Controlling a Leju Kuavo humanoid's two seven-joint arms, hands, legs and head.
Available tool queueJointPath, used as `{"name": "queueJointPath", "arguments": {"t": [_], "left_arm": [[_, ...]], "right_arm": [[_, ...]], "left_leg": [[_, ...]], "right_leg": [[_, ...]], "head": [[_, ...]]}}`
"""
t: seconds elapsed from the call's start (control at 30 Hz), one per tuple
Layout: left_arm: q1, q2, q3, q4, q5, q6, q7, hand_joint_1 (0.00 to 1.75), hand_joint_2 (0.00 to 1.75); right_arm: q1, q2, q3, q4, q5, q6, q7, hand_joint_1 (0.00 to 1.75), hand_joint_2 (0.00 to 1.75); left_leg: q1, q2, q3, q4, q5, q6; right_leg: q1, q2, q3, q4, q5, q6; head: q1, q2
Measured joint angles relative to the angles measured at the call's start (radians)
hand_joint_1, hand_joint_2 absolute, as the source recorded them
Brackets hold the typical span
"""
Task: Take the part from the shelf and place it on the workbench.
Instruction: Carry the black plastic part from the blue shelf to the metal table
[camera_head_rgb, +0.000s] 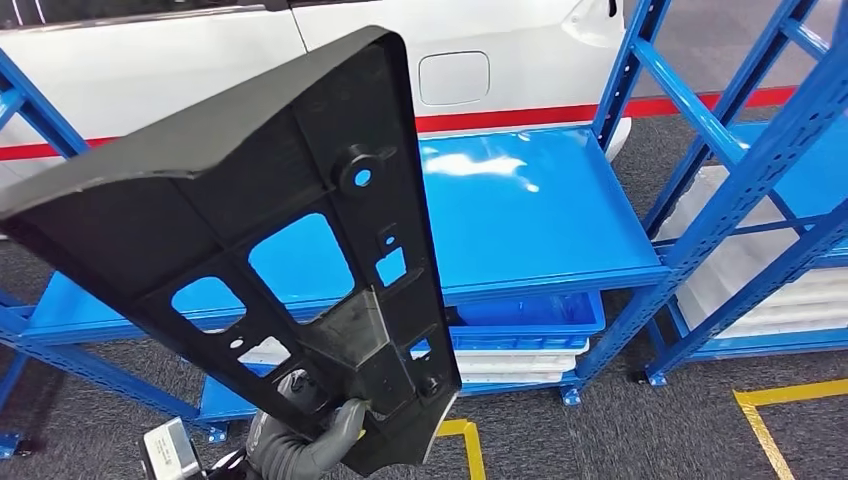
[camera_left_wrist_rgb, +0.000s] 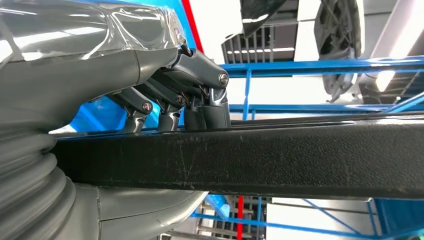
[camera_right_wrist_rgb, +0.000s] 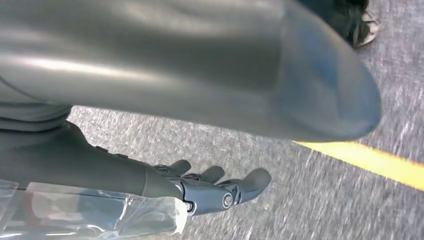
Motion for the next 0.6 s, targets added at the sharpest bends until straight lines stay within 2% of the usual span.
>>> {"name": "queueJointPath", "arguments": {"t": [0.03, 0.07, 0.1, 0.13, 0.23, 0.27, 0.3, 0.4, 0.43, 0.47, 0.5, 0.53, 0.57, 0.6], "left_arm": [[0.002, 0.002, 0.0, 0.0, 0.002, 0.0, -0.001, 1.75, 1.75], [0.005, 0.004, 0.0, 0.0, 0.003, 0.0, -0.001, 1.75, 1.75], [0.006, 0.005, 0.001, 0.0, 0.003, 0.0, -0.002, 1.75, 1.75], [0.007, 0.006, 0.001, 0.0, 0.002, 0.001, -0.004, 1.75, 1.75], [0.004, 0.008, 0.003, -0.001, -0.005, 0.006, -0.004, 1.75, 1.75], [0.003, 0.008, 0.003, -0.002, -0.008, 0.008, -0.003, 1.75, 1.75], [0.003, 0.009, 0.003, -0.003, -0.012, 0.011, -0.002, 1.75, 1.75], [0.002, 0.009, 0.003, -0.004, -0.017, 0.016, 0.0, 1.75, 1.75], [0.0, 0.009, 0.003, -0.004, -0.017, 0.016, 0.0, 1.75, 1.75], [-0.002, 0.009, 0.002, -0.004, -0.017, 0.016, 0.0, 1.75, 1.75], [-0.005, 0.009, 0.002, -0.004, -0.017, 0.016, 0.0, 1.75, 1.75], [-0.006, 0.009, 0.002, -0.004, -0.017, 0.016, -0.001, 1.75, 1.75], [-0.007, 0.009, 0.001, -0.004, -0.017, 0.014, -0.003, 1.75, 1.75], [-0.008, 0.009, 0.001, -0.004, -0.017, 0.012, -0.004, 1.75, 1.75]], "right_arm": [[0.0, 0.001, 0.0, 0.0, 0.0, 0.0, 0.0, 0.0, 0.0], [0.001, 0.001, -0.001, 0.0, 0.0, 0.002, 0.001, 0.0, 0.0], [0.001, 0.001, -0.001, 0.0, 0.0, 0.004, 0.002, 0.0, 0.0], [0.001, 0.001, -0.001, 0.0, 0.002, 0.008, 0.005, 0.0, 0.0], [0.001, 0.001, -0.002, 0.0, 0.012, 0.019, 0.016, 0.0, 0.0], [0.0, 0.001, -0.002, 0.0, 0.014, 0.02, 0.018, 0.0, 0.0], [0.0, 0.001, -0.002, 0.0, 0.016, 0.02, 0.017, 0.0, 0.0], [0.001, 0.0, -0.002, 0.0, 0.017, 0.017, 0.006, 0.0, 0.0], [0.001, 0.0, -0.002, 0.0, 0.016, 0.016, 0.001, 0.0, 0.0], [0.001, 0.0, -0.002, 0.0, 0.016, 0.015, -0.004, 0.0, 0.0], [0.001, 0.0, -0.002, 0.0, 0.015, 0.014, -0.007, 0.0, 0.0], [0.001, 0.0, -0.002, 0.001, 0.015, 0.013, -0.009, 0.0, 0.0], [0.002, -0.001, -0.002, 0.001, 0.015, 0.013, -0.011, 0.0, 0.0], [0.002, -0.002, -0.002, 0.001, 0.016, 0.013, -0.012, 0.0, 0.0]], "left_leg": [[0.005, 0.0, -0.024, 0.071, -0.037, -0.007], [0.01, 0.0, -0.039, 0.123, -0.06, -0.012], [0.014, 0.0, -0.038, 0.141, -0.063, -0.016], [0.017, 0.0, -0.015, 0.114, -0.047, -0.018], [0.02, -0.001, 0.115, -0.106, 0.033, -0.015], [0.018, -0.002, 0.139, -0.155, 0.046, -0.011], [0.015, -0.002, 0.147, -0.178, 0.05, -0.005], [0.015, -0.001, 0.134, -0.184, 0.063, 0.016], [0.016, 0.0, 0.13, -0.186, 0.069, 0.025], [0.018, 0.001, 0.124, -0.188, 0.076, 0.034], [0.016, 0.003, 0.119, -0.188, 0.081, 0.039], [0.014, 0.004, 0.111, -0.187, 0.086, 0.043], [0.013, 0.004, 0.104, -0.186, 0.091, 0.044], [0.011, 0.005, 0.098, -0.185, 0.096, 0.044]], "right_leg": [[0.0, 0.0, -0.008, 0.0, 0.005, -0.001], [0.0, 0.0, -0.015, 0.001, 0.01, -0.001], [-0.001, 0.0, -0.022, 0.001, 0.015, 0.001], [-0.001, 0.0, -0.026, 0.001, 0.019, 0.002], [0.0, 0.002, -0.034, 0.002, 0.028, 0.012], [0.001, 0.002, -0.037, 0.004, 0.032, 0.017], [0.003, 0.002, -0.042, 0.005, 0.036, 0.023], [0.003, 0.002, -0.054, 0.011, 0.038, 0.039], [0.002, 0.003, -0.064, 0.03, 0.02, 0.043], [0.001, 0.003, -0.081, 0.069, -0.012, 0.045], [-0.001, 0.003, -0.106, 0.131, -0.055, 0.047], [-0.001, 0.003, -0.133, 0.204, -0.098, 0.049], [-0.002, 0.003, -0.153, 0.268, -0.126, 0.05], [-0.002, 0.003, -0.159, 0.302, -0.136, 0.05]], "head": [[0.0, 0.0], [0.0, 0.0], [0.0, 0.0], [0.0, 0.0], [-0.001, 0.0], [0.0, 0.0], [0.0, 0.0], [0.0, 0.0], [0.001, 0.0], [0.002, 0.0], [0.002, 0.0], [0.003, 0.0], [0.003, 0.0], [0.003, 0.0]]}}
